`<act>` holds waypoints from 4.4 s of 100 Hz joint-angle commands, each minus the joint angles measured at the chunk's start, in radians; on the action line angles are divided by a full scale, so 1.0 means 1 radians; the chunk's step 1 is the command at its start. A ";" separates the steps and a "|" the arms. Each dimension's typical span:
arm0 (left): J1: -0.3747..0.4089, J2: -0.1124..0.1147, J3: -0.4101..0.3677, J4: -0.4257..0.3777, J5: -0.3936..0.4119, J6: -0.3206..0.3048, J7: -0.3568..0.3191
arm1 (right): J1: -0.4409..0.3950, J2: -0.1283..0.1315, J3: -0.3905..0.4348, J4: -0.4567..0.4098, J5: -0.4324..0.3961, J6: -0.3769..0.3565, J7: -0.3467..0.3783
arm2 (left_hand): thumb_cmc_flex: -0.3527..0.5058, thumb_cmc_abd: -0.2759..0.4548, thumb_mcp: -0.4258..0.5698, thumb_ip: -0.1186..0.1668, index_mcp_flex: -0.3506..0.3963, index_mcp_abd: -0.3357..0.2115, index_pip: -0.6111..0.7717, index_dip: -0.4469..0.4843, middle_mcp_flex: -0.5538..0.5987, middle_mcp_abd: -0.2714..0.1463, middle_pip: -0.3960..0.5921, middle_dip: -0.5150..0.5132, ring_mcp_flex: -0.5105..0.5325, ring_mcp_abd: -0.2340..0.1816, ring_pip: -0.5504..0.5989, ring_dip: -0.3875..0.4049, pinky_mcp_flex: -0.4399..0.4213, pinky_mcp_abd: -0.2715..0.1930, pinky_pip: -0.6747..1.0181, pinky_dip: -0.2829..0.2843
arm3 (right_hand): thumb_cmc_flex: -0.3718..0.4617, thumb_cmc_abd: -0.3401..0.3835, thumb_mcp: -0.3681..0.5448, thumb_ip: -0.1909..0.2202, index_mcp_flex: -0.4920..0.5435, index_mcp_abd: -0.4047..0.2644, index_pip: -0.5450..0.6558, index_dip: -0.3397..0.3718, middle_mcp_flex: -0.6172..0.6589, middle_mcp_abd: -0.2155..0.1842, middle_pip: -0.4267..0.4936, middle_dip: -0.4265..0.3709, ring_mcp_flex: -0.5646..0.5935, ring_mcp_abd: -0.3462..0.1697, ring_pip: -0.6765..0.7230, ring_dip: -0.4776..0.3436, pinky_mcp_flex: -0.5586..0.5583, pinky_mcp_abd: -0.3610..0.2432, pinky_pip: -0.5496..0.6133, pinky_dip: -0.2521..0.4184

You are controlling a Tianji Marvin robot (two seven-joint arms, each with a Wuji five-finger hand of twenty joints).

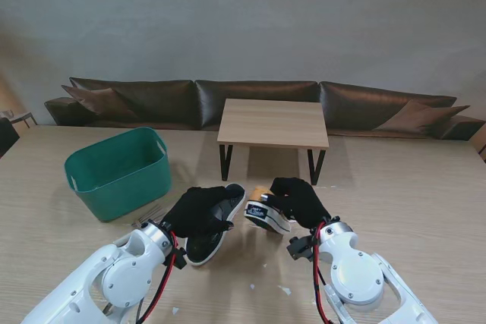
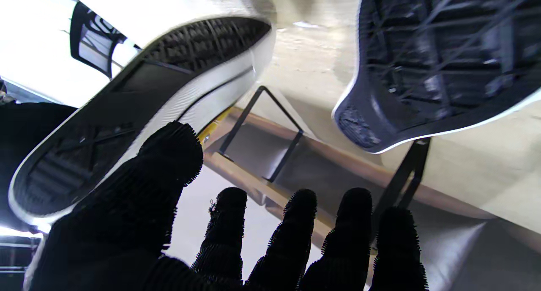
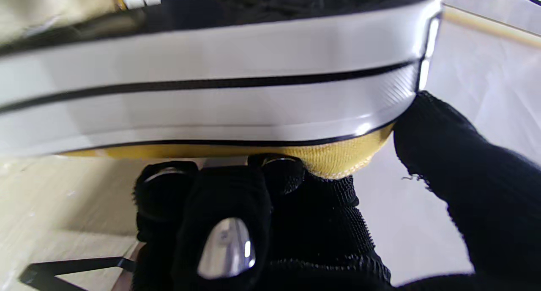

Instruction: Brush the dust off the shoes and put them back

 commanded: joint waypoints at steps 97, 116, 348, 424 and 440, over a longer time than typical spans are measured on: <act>-0.096 -0.067 0.146 0.032 -0.363 -0.050 -0.001 | 0.022 -0.045 -0.040 -0.106 0.199 -0.007 -0.063 | -0.046 -0.048 0.070 0.008 0.126 -0.014 0.175 0.138 0.036 -0.006 0.040 0.089 0.020 0.003 0.092 0.107 0.083 -0.007 -0.121 0.226 | 0.099 0.034 0.067 0.022 0.060 0.104 0.210 0.173 0.029 -0.061 -0.076 -0.012 0.015 0.002 0.041 0.007 0.076 0.017 0.052 0.062; -0.092 -0.096 0.172 0.032 -0.479 -0.051 0.044 | 0.033 -0.055 -0.049 -0.088 0.227 0.001 -0.083 | 0.166 -0.055 -0.131 -0.014 0.221 0.004 0.594 0.623 0.151 -0.008 0.097 0.207 0.088 0.022 0.214 0.186 0.125 0.002 0.007 0.342 | 0.103 0.046 0.059 0.020 0.045 0.112 0.207 0.179 0.011 -0.054 -0.073 -0.008 0.014 0.014 0.038 0.003 0.049 0.020 0.054 0.070; -0.208 -0.090 0.116 0.017 -0.765 0.280 -0.183 | 0.065 -0.025 -0.095 0.125 0.021 0.001 0.001 | 0.288 -0.128 -0.010 -0.006 0.253 0.217 0.787 0.440 0.594 0.018 0.263 0.528 0.744 -0.017 0.652 0.357 0.564 0.101 0.989 -0.016 | 0.213 0.022 0.046 -0.033 0.061 0.043 -0.119 -0.443 0.170 0.077 -0.415 -0.338 0.009 0.117 -0.352 -0.136 -0.013 0.119 -0.195 -0.142; -0.114 -0.081 0.005 -0.043 -0.550 0.209 -0.055 | 0.026 -0.036 -0.061 0.125 0.091 0.115 -0.007 | 0.036 0.020 -0.057 0.027 0.148 0.147 0.092 0.136 0.216 0.077 0.053 0.103 0.201 0.163 0.244 0.179 0.069 0.101 0.536 0.020 | 0.264 0.050 0.117 -0.054 0.113 0.228 -0.156 -0.229 0.252 0.173 -0.401 -0.222 0.006 0.161 -0.116 -0.049 0.115 0.242 -0.144 -0.050; -0.060 -0.079 -0.035 -0.056 -0.492 0.163 -0.012 | 0.036 -0.038 -0.067 0.140 0.055 0.181 -0.014 | 0.038 0.030 -0.062 0.028 0.166 0.160 0.099 0.139 0.226 0.081 0.056 0.102 0.208 0.161 0.238 0.174 0.069 0.102 0.526 0.022 | 0.264 0.054 0.112 -0.054 0.109 0.221 -0.160 -0.233 0.246 0.172 -0.406 -0.221 0.005 0.166 -0.125 -0.052 0.099 0.229 -0.142 -0.046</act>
